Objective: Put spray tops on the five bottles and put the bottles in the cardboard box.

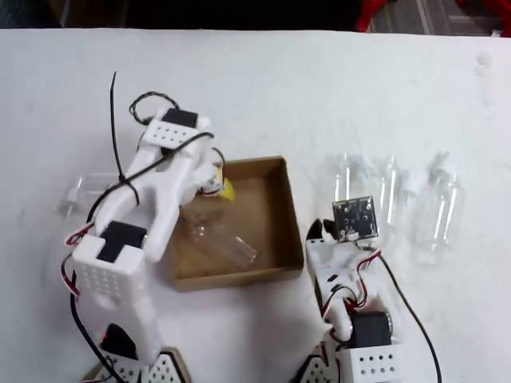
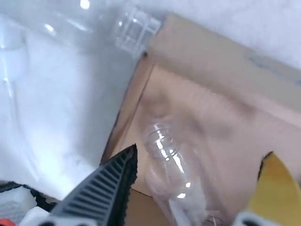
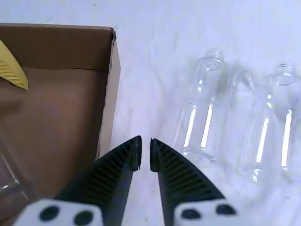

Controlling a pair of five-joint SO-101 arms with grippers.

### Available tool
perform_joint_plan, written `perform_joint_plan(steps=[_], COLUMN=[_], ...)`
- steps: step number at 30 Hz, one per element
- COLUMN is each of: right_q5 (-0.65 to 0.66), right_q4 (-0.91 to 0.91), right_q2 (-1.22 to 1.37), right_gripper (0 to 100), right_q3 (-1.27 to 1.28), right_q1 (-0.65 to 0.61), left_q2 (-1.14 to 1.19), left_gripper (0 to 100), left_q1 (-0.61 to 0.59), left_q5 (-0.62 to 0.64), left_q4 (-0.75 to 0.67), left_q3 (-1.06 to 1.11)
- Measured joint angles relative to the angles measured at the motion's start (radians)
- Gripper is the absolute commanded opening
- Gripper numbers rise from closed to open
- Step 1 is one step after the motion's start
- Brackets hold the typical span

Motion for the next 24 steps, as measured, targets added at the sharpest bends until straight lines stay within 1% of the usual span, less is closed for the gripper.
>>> perform_joint_plan(steps=[6,11,18,20,24], right_q5=[0.000,0.000,0.000,0.000,0.000], right_q4=[0.002,0.002,0.002,0.002,0.002], right_q2=[0.000,0.000,0.000,0.000,0.000], right_gripper=[2.2,2.2,2.2,2.2,2.2], right_q3=[0.000,0.000,0.000,0.000,0.000], right_q1=[0.000,0.000,0.000,0.000,0.000], left_q2=[0.000,0.000,0.000,0.000,0.000], left_gripper=[38,38,37,34,19], left_q1=[0.000,0.032,0.040,0.041,0.043], left_q5=[0.003,0.068,0.091,0.104,0.112], left_q4=[-0.037,-0.040,-0.075,-0.078,-0.117], left_q3=[0.000,0.040,0.057,0.057,0.057])
